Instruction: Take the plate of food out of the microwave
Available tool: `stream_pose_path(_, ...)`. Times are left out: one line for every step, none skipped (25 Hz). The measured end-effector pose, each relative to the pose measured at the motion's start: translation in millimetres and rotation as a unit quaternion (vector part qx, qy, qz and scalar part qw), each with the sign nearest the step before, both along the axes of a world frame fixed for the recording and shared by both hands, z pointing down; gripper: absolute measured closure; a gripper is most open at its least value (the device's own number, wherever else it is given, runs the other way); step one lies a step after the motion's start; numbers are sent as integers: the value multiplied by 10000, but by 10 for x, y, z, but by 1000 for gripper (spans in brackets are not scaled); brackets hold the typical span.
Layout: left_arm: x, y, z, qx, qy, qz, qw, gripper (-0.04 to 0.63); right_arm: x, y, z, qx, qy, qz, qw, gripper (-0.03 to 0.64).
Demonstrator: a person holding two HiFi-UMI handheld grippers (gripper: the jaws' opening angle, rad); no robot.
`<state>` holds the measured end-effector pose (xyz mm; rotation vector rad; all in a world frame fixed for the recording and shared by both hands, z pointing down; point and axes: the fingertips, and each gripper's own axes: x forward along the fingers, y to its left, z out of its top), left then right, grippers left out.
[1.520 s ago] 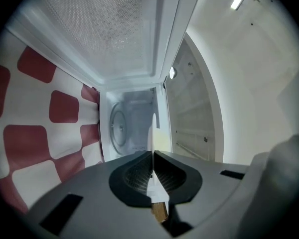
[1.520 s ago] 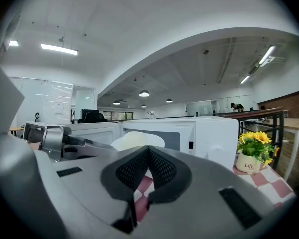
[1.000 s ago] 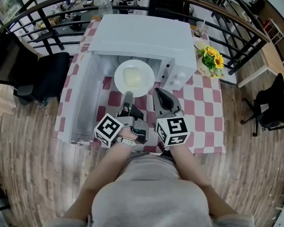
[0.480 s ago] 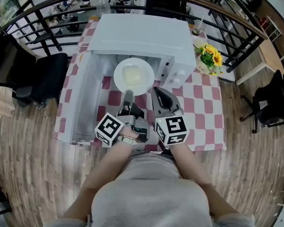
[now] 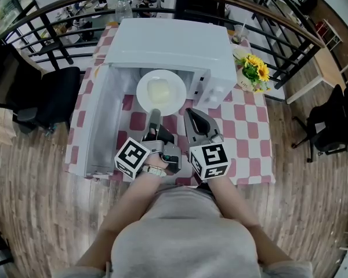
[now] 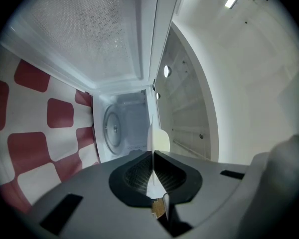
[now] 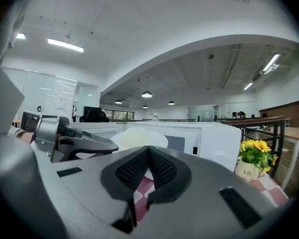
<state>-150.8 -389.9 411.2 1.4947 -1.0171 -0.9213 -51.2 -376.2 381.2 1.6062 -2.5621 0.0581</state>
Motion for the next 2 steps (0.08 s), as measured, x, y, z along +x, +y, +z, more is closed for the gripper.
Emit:
stream_pose_path(4, 1, -9, 9, -11, 8, 10000, 581, -1, 2, -5, 3, 4, -6, 10000, 592)
stream_pose_path(8, 2, -18, 19, -22, 17, 10000, 580, -2, 4, -10, 5, 8, -11, 10000, 594)
